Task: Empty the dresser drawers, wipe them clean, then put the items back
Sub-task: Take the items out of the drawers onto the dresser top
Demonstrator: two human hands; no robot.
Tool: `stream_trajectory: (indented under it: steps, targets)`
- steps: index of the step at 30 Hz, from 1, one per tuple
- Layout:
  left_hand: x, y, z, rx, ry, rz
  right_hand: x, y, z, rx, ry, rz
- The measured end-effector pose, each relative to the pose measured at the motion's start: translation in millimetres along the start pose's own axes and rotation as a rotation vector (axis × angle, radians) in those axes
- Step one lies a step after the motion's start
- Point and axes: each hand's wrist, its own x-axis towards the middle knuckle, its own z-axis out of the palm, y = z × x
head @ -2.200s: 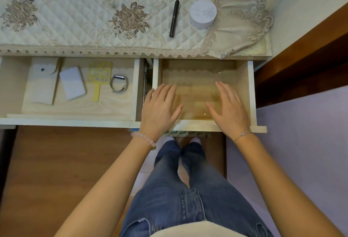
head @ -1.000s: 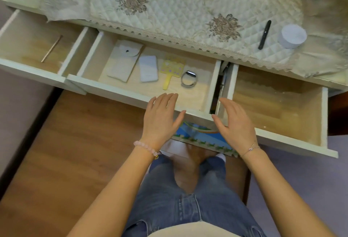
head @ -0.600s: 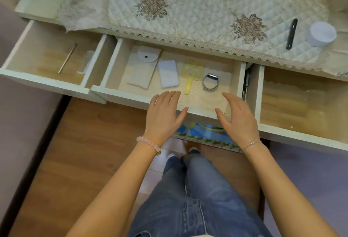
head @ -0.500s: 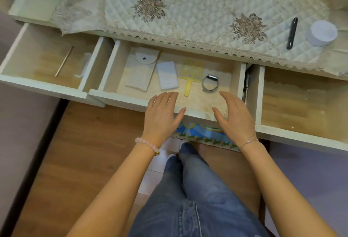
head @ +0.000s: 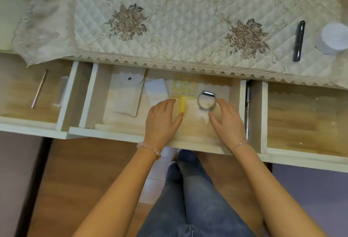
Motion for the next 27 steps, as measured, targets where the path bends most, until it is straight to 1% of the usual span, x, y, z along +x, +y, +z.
stream_trajectory:
  steps: [3, 5, 7, 9, 12, 20, 23, 27]
  targets:
    - [21, 5, 15, -0.128, -0.046, -0.080, 21, 4, 12, 0.084, 0.013, 0.103]
    - [30, 9, 26, -0.211, -0.062, -0.140, 30, 6, 21, 0.143, 0.006, 0.227]
    - [38, 12, 36, -0.250, -0.081, -0.184, 37, 8, 28, 0.190, 0.010, 0.350]
    - [45, 12, 42, -0.264, -0.114, -0.230, 42, 9, 34, 0.218, 0.018, 0.435]
    - [53, 11, 48, -0.254, -0.143, -0.274, 49, 11, 41, 0.261, 0.055, 0.546]
    - [61, 8, 59, -0.124, -0.222, -0.258, 58, 6, 53, 0.276, 0.156, 0.762]
    - [62, 8, 60, -0.109, -0.224, -0.271, 61, 5, 54, 0.318, 0.182, 0.806]
    - [63, 9, 63, -0.079, -0.241, -0.302, 61, 5, 57, 0.444, 0.208, 0.824]
